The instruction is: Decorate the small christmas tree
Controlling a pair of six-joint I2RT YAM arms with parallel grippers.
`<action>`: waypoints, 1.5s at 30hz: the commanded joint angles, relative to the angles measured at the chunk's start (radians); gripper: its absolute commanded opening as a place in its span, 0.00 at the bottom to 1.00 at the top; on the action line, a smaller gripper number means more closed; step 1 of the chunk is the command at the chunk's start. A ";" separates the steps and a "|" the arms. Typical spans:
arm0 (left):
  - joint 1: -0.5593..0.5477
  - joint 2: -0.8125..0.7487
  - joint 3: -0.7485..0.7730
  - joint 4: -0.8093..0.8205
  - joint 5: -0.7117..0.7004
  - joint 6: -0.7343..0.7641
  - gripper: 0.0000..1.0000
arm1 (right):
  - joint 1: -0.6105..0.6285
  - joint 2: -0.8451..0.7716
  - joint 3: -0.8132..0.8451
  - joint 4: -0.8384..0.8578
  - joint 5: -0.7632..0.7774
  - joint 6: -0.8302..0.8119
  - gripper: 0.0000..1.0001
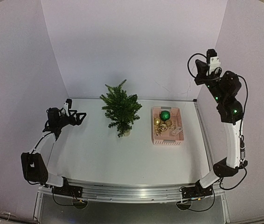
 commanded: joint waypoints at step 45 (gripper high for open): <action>-0.439 -0.121 0.477 -0.282 0.371 0.144 1.00 | 0.460 -0.115 -0.612 0.522 -0.342 0.599 0.00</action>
